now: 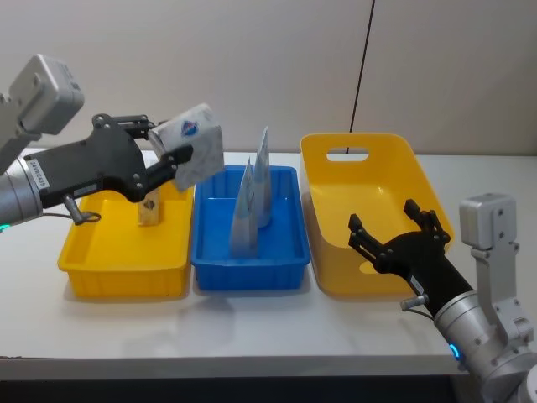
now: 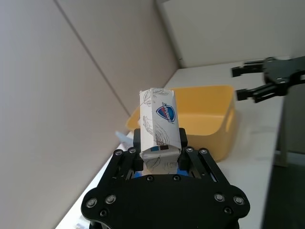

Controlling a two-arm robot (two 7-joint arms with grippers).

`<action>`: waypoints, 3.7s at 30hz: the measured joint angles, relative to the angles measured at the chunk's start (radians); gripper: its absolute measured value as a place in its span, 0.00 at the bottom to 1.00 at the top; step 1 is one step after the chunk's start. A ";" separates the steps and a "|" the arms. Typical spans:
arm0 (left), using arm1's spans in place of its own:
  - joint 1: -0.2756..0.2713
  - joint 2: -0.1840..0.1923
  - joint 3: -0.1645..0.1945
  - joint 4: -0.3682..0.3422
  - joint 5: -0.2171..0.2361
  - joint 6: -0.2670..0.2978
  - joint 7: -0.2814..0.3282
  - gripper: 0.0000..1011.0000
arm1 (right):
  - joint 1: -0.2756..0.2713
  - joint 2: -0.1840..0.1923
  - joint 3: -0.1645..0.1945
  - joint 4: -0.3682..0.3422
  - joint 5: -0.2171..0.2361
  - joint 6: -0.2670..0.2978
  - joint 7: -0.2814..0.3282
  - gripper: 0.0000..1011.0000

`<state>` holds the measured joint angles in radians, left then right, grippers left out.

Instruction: Bimanual collaborative sorting of washing and personal care products

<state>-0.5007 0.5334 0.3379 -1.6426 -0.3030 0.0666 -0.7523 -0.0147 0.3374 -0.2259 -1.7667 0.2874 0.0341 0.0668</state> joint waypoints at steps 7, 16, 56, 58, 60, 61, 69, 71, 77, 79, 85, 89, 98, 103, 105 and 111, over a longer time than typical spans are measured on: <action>-0.014 0.019 0.022 0.010 -0.054 -0.039 -0.107 0.34 | 0.000 0.000 0.000 0.000 0.000 0.000 0.000 0.99; -0.030 0.032 0.066 0.025 -0.090 -0.059 -0.208 0.34 | 0.000 0.000 0.000 0.000 0.000 0.000 0.000 0.99; -0.066 0.099 0.149 0.074 -0.107 -0.103 -0.331 0.34 | 0.000 0.000 0.000 0.000 0.000 0.000 0.000 0.99; -0.068 0.100 0.150 0.076 -0.109 -0.108 -0.334 0.34 | 0.000 0.000 0.000 0.000 0.000 0.000 0.000 0.99; -0.071 0.101 0.153 0.080 -0.111 -0.113 -0.340 0.34 | 0.000 0.000 0.000 0.000 0.000 0.000 0.000 0.99; -0.072 0.102 0.154 0.082 -0.112 -0.115 -0.342 0.34 | 0.000 0.000 0.000 0.000 0.000 0.000 0.000 0.99; -0.087 0.101 0.163 0.096 -0.114 -0.132 -0.354 0.34 | 0.000 0.000 0.000 0.000 0.000 0.000 0.000 0.99; -0.089 0.101 0.165 0.098 -0.114 -0.134 -0.356 0.34 | 0.000 0.000 0.000 0.000 0.000 0.000 0.000 0.99; -0.095 0.100 0.169 0.103 -0.115 -0.141 -0.360 0.34 | 0.000 0.000 0.000 0.000 0.000 0.000 0.000 0.99; -0.097 0.100 0.170 0.104 -0.115 -0.143 -0.361 0.34 | 0.000 -0.001 0.000 0.000 0.000 0.000 0.000 0.99; -0.101 0.099 0.172 0.107 -0.116 -0.146 -0.363 0.34 | 0.006 -0.008 0.004 0.005 -0.008 -0.005 -0.011 0.99; -0.102 0.099 0.173 0.108 -0.116 -0.147 -0.364 0.34 | 0.014 -0.011 0.006 0.010 -0.012 -0.014 -0.010 0.99; -0.104 0.099 0.175 0.110 -0.116 -0.149 -0.365 0.34 | 0.043 0.001 0.010 0.036 0.007 -0.041 0.058 0.99; -0.104 0.099 0.175 0.111 -0.116 -0.150 -0.366 0.34 | 0.065 0.014 0.011 0.054 0.028 -0.057 0.116 0.99; -0.104 0.099 0.175 0.111 -0.116 -0.150 -0.366 0.34 | 0.077 0.021 0.010 0.066 0.038 -0.063 0.145 0.99; -0.105 0.099 0.176 0.111 -0.116 -0.151 -0.366 0.34 | 0.110 0.041 0.003 0.099 0.073 -0.081 0.232 0.99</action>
<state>-0.6055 0.6321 0.5135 -1.5313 -0.4186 -0.0840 -1.1187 0.0955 0.3788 -0.2226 -1.6682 0.3604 -0.0471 0.2990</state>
